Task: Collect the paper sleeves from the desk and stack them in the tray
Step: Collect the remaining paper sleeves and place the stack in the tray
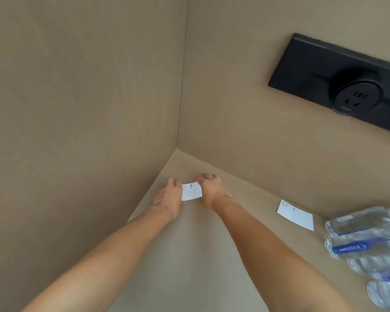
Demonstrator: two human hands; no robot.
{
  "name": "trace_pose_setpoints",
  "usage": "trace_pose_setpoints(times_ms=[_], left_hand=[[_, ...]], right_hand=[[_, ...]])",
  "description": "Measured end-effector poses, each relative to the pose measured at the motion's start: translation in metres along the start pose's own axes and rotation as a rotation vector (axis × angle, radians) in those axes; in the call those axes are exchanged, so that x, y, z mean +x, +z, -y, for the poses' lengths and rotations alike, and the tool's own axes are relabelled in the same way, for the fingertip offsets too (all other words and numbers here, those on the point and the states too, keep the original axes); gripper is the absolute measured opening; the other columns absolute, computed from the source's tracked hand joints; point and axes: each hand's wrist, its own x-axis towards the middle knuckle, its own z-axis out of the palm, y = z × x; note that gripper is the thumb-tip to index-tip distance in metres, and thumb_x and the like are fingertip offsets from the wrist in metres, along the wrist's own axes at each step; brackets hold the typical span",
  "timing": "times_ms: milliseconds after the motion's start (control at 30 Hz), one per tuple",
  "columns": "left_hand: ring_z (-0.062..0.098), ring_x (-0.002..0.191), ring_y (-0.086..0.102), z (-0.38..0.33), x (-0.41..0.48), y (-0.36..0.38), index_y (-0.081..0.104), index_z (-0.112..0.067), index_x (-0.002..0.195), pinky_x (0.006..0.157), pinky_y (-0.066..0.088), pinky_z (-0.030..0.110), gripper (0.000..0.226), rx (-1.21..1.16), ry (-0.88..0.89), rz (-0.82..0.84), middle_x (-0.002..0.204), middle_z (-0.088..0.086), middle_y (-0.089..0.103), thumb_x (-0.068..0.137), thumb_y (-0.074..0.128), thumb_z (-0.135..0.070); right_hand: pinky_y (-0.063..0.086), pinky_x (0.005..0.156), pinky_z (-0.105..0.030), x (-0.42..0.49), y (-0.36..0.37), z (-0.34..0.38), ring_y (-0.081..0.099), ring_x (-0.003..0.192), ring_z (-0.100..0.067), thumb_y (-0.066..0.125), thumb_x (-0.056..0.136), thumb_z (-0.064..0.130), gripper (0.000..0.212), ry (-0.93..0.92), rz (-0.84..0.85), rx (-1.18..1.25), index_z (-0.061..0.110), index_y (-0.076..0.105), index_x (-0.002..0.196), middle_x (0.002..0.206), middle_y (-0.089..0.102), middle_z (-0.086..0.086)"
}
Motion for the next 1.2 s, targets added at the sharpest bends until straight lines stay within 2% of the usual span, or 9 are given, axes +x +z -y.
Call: trace_pose_setpoints(times_ms=[100, 267, 400, 600, 700, 833, 967, 1133, 1200], left_hand=[[0.03, 0.12, 0.05, 0.008, 0.014, 0.012, 0.03, -0.015, 0.145, 0.087, 0.05, 0.04, 0.063, -0.032, 0.014, -0.007, 0.143, 0.004, 0.031, 0.092, 0.061, -0.032], [0.025, 0.107, 0.055, 0.014, 0.024, 0.011, 0.051, -0.022, 0.121, 0.076, 0.048, 0.034, 0.041, -0.154, 0.054, 0.005, 0.129, -0.004, 0.036, 0.084, 0.065, -0.032], [0.024, 0.1, 0.054, 0.011, 0.019, 0.008, 0.051, -0.021, 0.104, 0.072, 0.048, 0.035, 0.039, -0.166, 0.112, 0.05, 0.112, -0.004, 0.045, 0.071, 0.07, -0.027], [0.02, 0.083, 0.066, -0.018, -0.012, 0.024, 0.053, -0.024, 0.118, 0.078, 0.056, 0.033, 0.052, -0.636, -0.005, 0.056, 0.09, -0.002, 0.07, 0.074, 0.073, -0.005], [0.025, 0.087, 0.071, -0.048, -0.034, 0.04, 0.059, -0.006, 0.114, 0.083, 0.06, 0.039, 0.047, -0.996, -0.188, 0.134, 0.1, 0.013, 0.073, 0.072, 0.073, 0.009], [0.022, 0.082, 0.072, -0.09, -0.07, 0.063, 0.065, 0.0, 0.114, 0.07, 0.062, 0.031, 0.033, -1.247, -0.303, 0.214, 0.099, 0.013, 0.073, 0.083, 0.063, 0.012], [0.025, 0.091, 0.069, -0.124, -0.102, 0.078, 0.064, -0.013, 0.116, 0.076, 0.059, 0.038, 0.028, -1.012, -0.282, 0.268, 0.107, 0.009, 0.071, 0.093, 0.056, 0.0], [0.027, 0.095, 0.061, -0.143, -0.123, 0.063, 0.052, -0.025, 0.124, 0.07, 0.055, 0.042, 0.029, -0.559, -0.195, 0.635, 0.1, 0.004, 0.061, 0.101, 0.043, -0.011], [0.027, 0.098, 0.061, -0.186, -0.174, 0.087, 0.051, -0.025, 0.129, 0.077, 0.055, 0.044, 0.031, -0.411, -0.131, 0.712, 0.108, 0.006, 0.061, 0.102, 0.044, -0.013]], right_hand=[[0.031, 0.116, -0.042, 0.015, 0.017, -0.004, 0.012, 0.147, -0.035, 0.058, 0.091, 0.016, 0.072, 0.016, 0.038, -0.05, 0.025, 0.024, 0.153, 0.159, 0.023, 0.001], [0.039, 0.101, -0.037, 0.017, 0.035, -0.01, 0.033, 0.131, -0.03, 0.057, 0.089, 0.018, 0.043, 0.047, -0.057, -0.036, 0.013, 0.051, 0.131, 0.143, 0.039, -0.006], [0.04, 0.099, -0.038, 0.003, 0.032, -0.016, 0.036, 0.128, -0.029, 0.072, 0.082, 0.03, 0.053, -0.014, -0.056, -0.099, 0.01, 0.053, 0.127, 0.132, 0.042, -0.009], [0.044, 0.091, -0.035, -0.04, 0.039, -0.043, 0.04, 0.123, -0.025, 0.074, 0.075, 0.039, 0.061, 0.054, -0.068, 0.04, 0.009, 0.053, 0.124, 0.124, 0.047, -0.007], [0.044, 0.097, -0.034, -0.071, 0.049, -0.054, 0.04, 0.127, -0.025, 0.07, 0.077, 0.045, 0.068, 0.143, -0.085, 0.161, 0.008, 0.049, 0.129, 0.129, 0.046, -0.006], [0.046, 0.082, -0.03, -0.117, 0.063, -0.069, 0.053, 0.111, -0.024, 0.073, 0.078, 0.044, 0.064, 0.209, -0.08, 0.366, 0.005, 0.051, 0.124, 0.12, 0.048, -0.007], [0.051, 0.077, -0.031, -0.165, 0.072, -0.097, 0.066, 0.091, -0.024, 0.074, 0.081, 0.041, 0.041, 0.131, 0.005, 0.515, 0.009, 0.067, 0.105, 0.098, 0.065, -0.004], [0.045, 0.086, -0.026, -0.191, 0.06, -0.133, 0.06, 0.102, -0.025, 0.068, 0.089, 0.019, 0.042, 0.137, -0.094, 0.594, 0.01, 0.056, 0.128, 0.11, 0.064, -0.01], [0.047, 0.076, -0.024, -0.254, 0.074, -0.174, 0.06, 0.084, -0.021, 0.068, 0.088, 0.011, 0.016, 0.149, -0.081, 0.629, 0.014, 0.069, 0.103, 0.087, 0.065, -0.003]])
